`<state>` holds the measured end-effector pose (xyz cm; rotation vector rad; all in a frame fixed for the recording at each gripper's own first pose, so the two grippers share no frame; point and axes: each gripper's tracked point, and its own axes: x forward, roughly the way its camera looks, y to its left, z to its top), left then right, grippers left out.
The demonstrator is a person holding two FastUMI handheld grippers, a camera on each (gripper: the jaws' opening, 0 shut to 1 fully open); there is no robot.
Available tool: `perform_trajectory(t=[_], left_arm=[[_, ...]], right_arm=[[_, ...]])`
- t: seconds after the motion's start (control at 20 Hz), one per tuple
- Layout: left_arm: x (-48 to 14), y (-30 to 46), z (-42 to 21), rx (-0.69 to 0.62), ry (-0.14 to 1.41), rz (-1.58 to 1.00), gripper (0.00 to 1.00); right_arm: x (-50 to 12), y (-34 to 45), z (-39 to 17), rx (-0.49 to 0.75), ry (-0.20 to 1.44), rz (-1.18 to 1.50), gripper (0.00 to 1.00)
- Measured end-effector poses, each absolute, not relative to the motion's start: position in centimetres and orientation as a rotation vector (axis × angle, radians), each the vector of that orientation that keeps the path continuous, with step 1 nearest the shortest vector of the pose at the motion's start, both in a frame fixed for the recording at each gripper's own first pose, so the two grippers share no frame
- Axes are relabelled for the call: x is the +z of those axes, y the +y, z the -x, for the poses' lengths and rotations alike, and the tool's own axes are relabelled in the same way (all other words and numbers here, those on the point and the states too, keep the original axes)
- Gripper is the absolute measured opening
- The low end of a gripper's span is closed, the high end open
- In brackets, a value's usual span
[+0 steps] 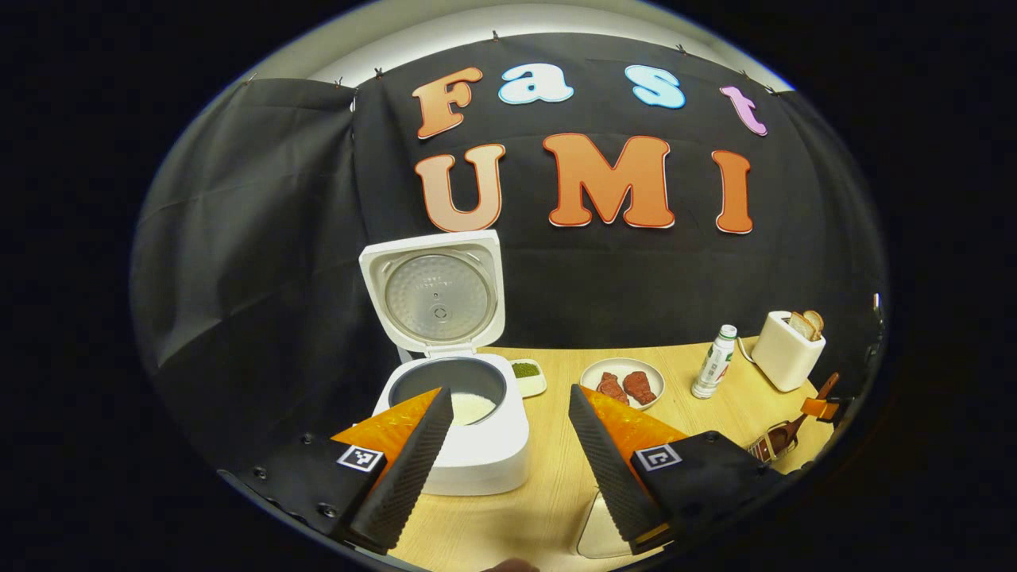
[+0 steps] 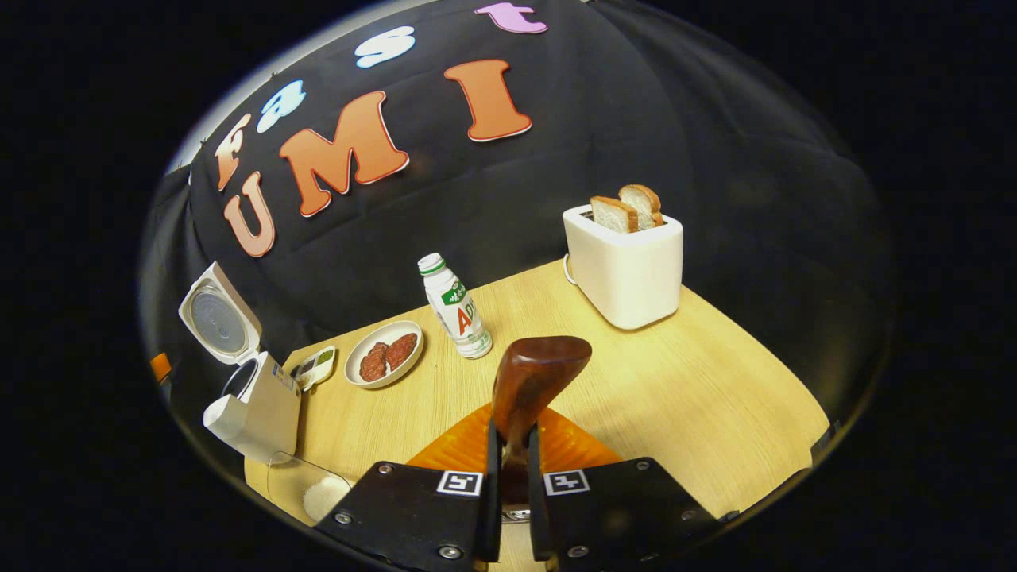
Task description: Close the left gripper, press the button to open the rice cooker; take a wooden spoon from the chopstick holder with the right hand, scoop a spoonful of rice and pour it into the rice cooker, then put the wooden spoon back into the chopstick holder.
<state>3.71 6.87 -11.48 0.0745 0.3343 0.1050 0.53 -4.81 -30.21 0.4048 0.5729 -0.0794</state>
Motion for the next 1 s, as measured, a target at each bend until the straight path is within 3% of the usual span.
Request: perform_trajectory(t=[0.45, 0.65, 0.7, 0.8, 1.0], left_arm=[[-6.5, 11.5, -9.5, 0.139, 0.249, -0.005, 0.99], [-2.7, 11.9, -13.4, 0.082, 0.241, 0.083, 0.98], [-2.0, 12.3, -14.5, 0.079, 0.243, 0.092, 0.98], [-1.4, 12.7, -17.0, 0.058, 0.270, 0.146, 0.98], [-0.3, 15.7, -21.2, 0.096, 0.296, 0.165, 0.98]], right_arm=[[-31.2, -4.2, 0.2, -0.076, 0.612, -0.528, 0.20], [-31.9, -4.7, 1.0, -0.089, 0.656, -0.511, 0.46], [-31.8, -4.9, 1.2, -0.097, 0.654, -0.503, 0.58], [-31.6, -5.4, 1.8, -0.118, 0.657, -0.483, 0.71], [-30.1, -6.3, 2.8, -0.153, 0.646, -0.431, 0.88]])
